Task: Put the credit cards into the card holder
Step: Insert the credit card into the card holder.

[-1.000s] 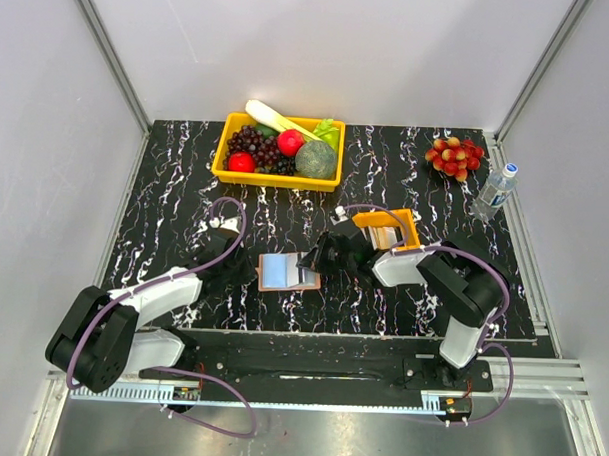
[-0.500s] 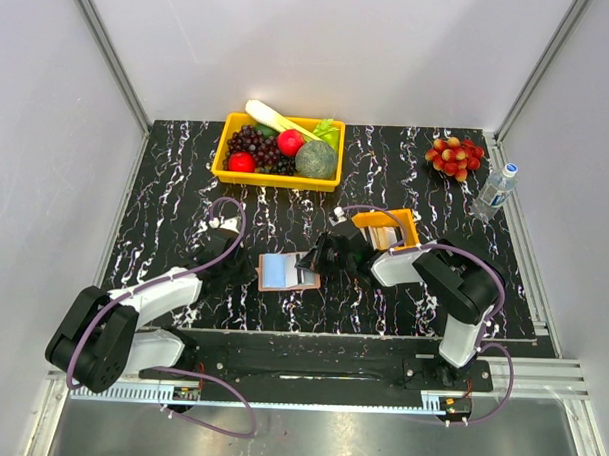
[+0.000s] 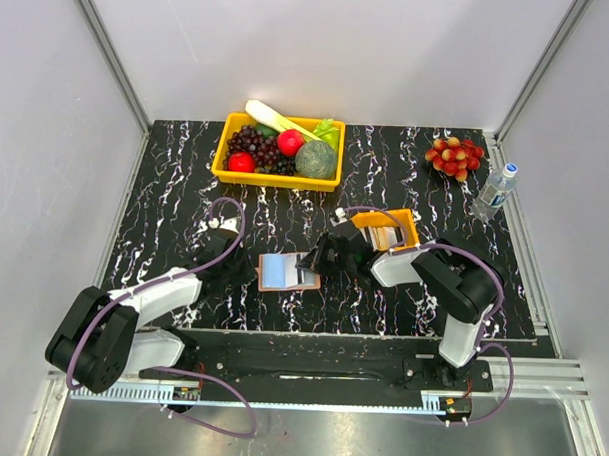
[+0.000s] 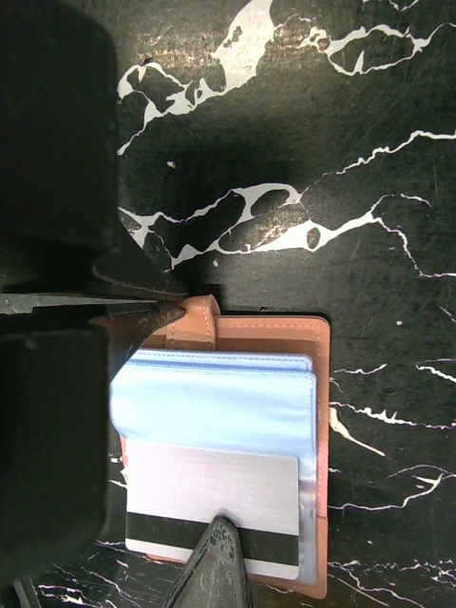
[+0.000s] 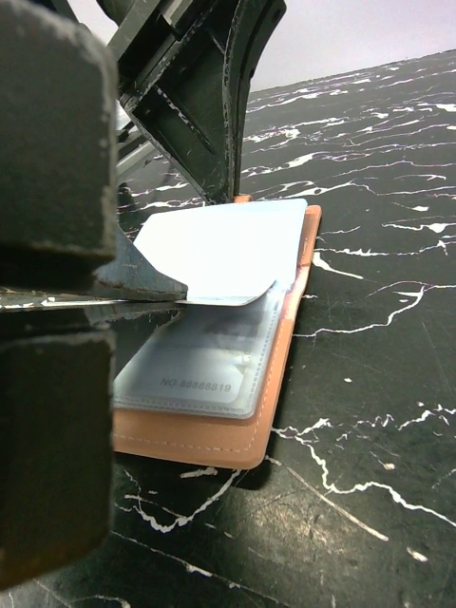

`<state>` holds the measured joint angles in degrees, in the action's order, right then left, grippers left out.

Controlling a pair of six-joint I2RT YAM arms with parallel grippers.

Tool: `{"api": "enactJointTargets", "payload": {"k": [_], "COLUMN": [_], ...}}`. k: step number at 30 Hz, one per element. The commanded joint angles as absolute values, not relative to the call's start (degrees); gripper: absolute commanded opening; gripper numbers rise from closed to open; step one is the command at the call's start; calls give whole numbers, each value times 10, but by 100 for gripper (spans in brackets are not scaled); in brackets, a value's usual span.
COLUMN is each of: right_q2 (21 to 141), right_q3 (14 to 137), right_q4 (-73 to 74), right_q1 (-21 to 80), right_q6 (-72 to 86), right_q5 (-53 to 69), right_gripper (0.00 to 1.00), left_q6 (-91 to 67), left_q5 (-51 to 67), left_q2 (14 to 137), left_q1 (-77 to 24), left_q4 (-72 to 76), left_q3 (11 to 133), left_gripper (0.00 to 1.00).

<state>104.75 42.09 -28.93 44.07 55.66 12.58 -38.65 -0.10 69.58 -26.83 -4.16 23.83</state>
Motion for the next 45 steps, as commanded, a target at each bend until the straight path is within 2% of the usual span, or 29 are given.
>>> {"api": "enactJointTargets", "payload": {"k": [1, 31, 39, 45], "right_q2": [1061, 1092, 1099, 1085], "right_q3": [421, 395, 393, 385], "right_q4": [-277, -306, -342, -335], "right_q1": [439, 464, 468, 468], "right_q6": [549, 576, 585, 593], "right_q5": [91, 123, 190, 188], "right_gripper": [0, 0, 0, 0], "left_q6": [-395, -410, -412, -412], "left_q5": [19, 36, 29, 23], "left_q2": [687, 689, 687, 688], "left_q1": [-267, -267, -267, -267], "left_q4": [-19, -3, -5, -9], "left_q3": [222, 204, 204, 209], "left_gripper": [0, 0, 0, 0]}}
